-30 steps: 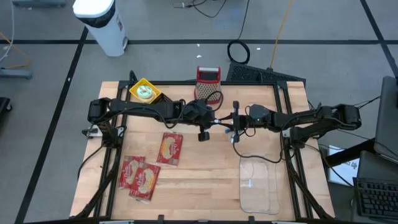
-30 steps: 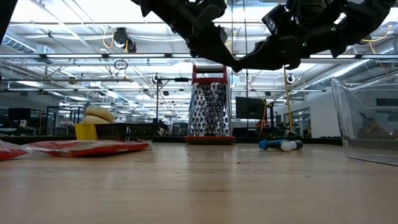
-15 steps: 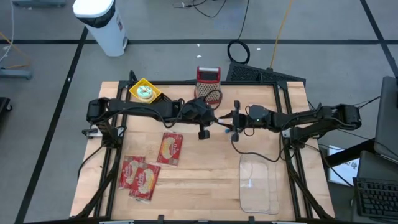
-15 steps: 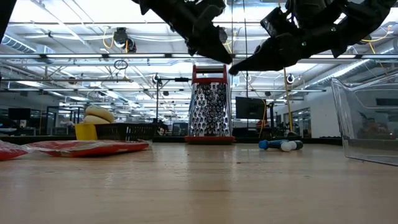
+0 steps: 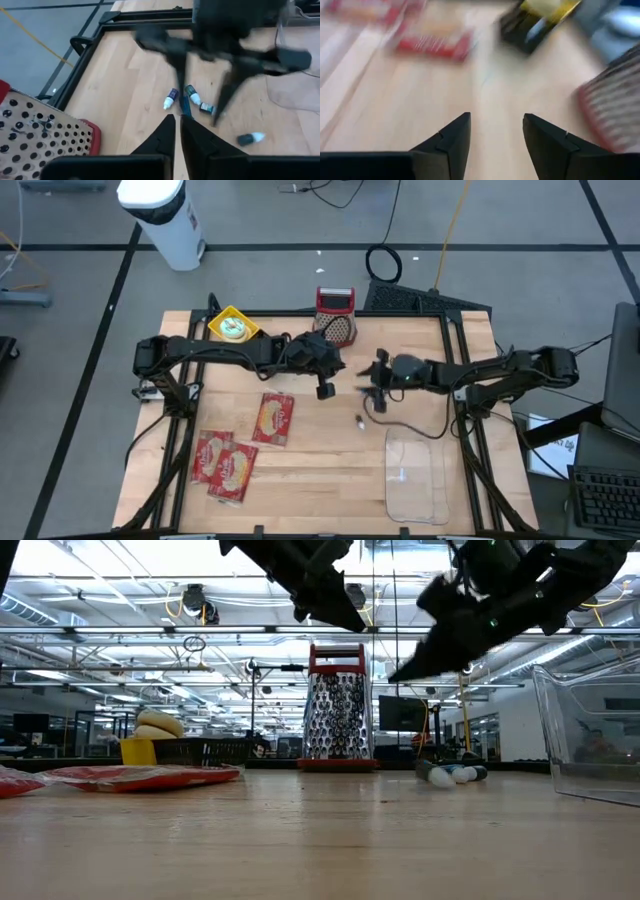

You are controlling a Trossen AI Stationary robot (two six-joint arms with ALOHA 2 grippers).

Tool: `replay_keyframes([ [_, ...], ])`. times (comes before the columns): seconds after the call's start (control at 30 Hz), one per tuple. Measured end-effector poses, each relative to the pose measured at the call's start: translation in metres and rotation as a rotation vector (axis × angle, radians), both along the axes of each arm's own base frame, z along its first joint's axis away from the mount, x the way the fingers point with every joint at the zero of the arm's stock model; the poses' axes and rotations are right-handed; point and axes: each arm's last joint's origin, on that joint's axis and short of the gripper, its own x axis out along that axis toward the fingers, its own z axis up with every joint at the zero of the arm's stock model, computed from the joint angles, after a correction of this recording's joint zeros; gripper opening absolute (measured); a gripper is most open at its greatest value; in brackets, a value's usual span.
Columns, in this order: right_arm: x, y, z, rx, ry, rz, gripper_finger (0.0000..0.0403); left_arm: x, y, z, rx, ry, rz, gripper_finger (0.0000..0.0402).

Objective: Pick & Place Food Item
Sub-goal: Put the purple food coloring bottle into the black bin

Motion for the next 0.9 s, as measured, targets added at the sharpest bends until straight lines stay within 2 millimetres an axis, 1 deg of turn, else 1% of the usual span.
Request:
replay_keyframes([
  [0.07, -0.002, 0.008, -0.011, 0.037, 0.088, 0.043, 0.0176, 0.001, 0.0, 0.001, -0.001, -0.011, 0.002, 0.004],
  [0.23, 0.003, 0.031, -0.03, 0.102, 0.194, 0.128, 0.0195, 0.002, 0.0, 0.003, -0.013, -0.036, 0.011, 0.0045],
  [0.3, 0.004, 0.039, -0.037, 0.083, 0.234, 0.162, 0.0203, 0.002, 0.0, 0.003, -0.015, -0.037, 0.012, 0.0046],
  [0.37, 0.002, 0.041, -0.041, 0.025, 0.276, 0.142, 0.021, 0.002, 0.0, 0.003, -0.025, -0.04, 0.019, 0.0046],
  [0.47, -0.003, 0.034, -0.041, -0.069, 0.319, 0.054, 0.0216, 0.002, 0.0, 0.003, -0.042, -0.044, 0.03, 0.0046],
  [0.67, -0.013, 0.01, -0.022, -0.092, 0.279, -0.054, 0.0213, 0.002, 0.0, 0.003, -0.045, -0.044, 0.031, 0.0046],
  [0.77, -0.022, -0.007, -0.016, -0.113, 0.297, -0.109, 0.0206, 0.002, 0.0, 0.003, -0.055, -0.046, 0.038, 0.0047],
  [0.83, -0.027, -0.02, -0.017, -0.102, 0.331, -0.154, 0.0202, 0.002, 0.0, 0.003, -0.058, -0.046, 0.04, 0.0047],
  [0.9, -0.033, -0.032, -0.02, -0.053, 0.363, -0.166, 0.0198, 0.002, 0.0, 0.003, -0.058, -0.045, 0.039, 0.0047],
])
